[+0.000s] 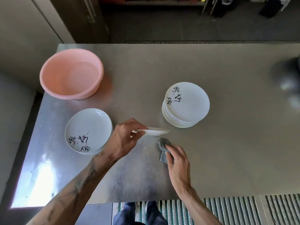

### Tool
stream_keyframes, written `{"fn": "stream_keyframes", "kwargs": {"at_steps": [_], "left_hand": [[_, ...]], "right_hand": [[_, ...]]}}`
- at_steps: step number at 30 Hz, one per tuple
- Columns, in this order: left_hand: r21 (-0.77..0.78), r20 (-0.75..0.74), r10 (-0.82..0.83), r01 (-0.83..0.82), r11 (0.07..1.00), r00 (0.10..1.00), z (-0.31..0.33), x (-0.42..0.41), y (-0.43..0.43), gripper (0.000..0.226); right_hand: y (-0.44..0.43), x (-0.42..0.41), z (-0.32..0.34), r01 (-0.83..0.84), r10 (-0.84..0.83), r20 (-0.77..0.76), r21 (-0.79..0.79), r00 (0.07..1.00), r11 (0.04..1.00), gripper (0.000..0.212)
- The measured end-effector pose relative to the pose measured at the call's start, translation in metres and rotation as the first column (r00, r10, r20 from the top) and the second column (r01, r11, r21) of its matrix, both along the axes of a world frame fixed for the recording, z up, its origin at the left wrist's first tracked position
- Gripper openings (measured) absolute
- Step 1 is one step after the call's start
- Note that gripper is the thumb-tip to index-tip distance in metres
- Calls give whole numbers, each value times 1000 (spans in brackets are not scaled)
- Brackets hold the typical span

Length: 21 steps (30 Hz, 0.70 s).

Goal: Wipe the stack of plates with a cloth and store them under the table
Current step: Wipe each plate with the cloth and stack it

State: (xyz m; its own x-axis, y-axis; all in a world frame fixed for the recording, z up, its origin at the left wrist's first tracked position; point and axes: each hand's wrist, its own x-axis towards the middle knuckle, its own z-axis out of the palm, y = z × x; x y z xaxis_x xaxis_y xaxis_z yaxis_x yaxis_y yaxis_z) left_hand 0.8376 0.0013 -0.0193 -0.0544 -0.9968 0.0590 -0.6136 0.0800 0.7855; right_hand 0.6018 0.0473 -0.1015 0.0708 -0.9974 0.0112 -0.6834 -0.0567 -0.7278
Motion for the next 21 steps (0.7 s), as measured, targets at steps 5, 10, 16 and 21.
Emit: {"fn": "stream_keyframes", "kwargs": {"at_steps": [5, 10, 16, 21], "left_hand": [[-9, 36, 157, -157, 988, 987, -17, 4, 4, 3], [9, 87, 349, -351, 936, 933, -47, 9, 6, 4], [250, 247, 426, -482, 839, 870, -91, 0, 1, 52], [348, 84, 450, -450, 823, 889, -96, 3, -13, 49]], "right_hand": [[-1, -2, 1, -4, 4, -13, 2, 1000, 1000, 29], [-4, 7, 2, 6, -5, -39, 34, 999, 999, 29], [-15, 6, -3, 13, -9, -68, 64, 998, 998, 30], [-15, 3, -4, 26, -23, -62, 51, 998, 998, 30]]}}
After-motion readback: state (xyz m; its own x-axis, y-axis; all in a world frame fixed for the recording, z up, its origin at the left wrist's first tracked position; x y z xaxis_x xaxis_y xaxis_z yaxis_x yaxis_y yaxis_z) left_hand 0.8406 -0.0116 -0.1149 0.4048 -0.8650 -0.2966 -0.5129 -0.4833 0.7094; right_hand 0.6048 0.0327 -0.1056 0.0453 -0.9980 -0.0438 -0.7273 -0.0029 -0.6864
